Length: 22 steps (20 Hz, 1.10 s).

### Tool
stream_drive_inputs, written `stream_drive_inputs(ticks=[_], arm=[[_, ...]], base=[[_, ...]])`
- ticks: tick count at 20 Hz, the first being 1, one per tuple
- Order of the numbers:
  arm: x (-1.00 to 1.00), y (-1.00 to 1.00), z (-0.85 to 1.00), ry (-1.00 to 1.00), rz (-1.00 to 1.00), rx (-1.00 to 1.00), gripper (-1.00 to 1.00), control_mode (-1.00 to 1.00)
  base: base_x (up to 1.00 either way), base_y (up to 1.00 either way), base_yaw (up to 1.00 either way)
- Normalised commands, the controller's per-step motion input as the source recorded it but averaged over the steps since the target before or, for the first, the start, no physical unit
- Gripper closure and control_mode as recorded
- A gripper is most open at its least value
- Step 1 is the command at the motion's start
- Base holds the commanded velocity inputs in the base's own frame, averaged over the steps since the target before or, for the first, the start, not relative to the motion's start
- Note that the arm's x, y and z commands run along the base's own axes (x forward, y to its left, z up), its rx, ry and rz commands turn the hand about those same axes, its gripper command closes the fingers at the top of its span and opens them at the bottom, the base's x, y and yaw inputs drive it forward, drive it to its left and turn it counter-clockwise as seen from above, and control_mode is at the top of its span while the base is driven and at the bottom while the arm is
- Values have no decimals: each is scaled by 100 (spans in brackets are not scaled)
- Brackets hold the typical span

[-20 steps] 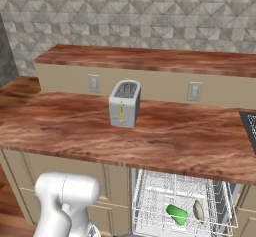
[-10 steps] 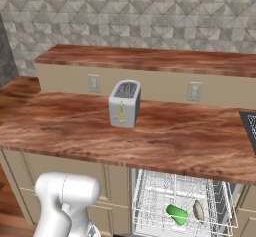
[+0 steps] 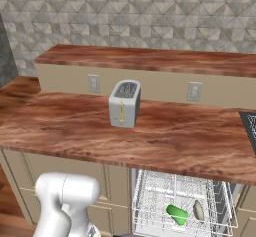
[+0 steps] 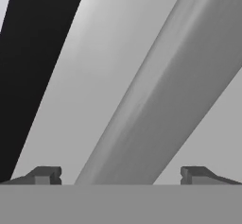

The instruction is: Pick up the cup and bowl from the counter, place them in the dishwasher, and close the dishwasher door.

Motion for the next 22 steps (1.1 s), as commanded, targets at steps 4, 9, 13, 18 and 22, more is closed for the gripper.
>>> stream_drive_inputs(ticks=[4,9,13,18,22], arm=[[100,0,-11,0,0,0,-100,-100],[100,0,-9,0,0,0,-100,-100],[100,0,-11,0,0,0,-100,-100],[100,0,-9,0,0,0,-100,-100],[100,0,-12,0,0,0,-100,-100]], base=[[0,0,0],[0,0,0],[0,0,0],[0,0,0],[0,0,0]])
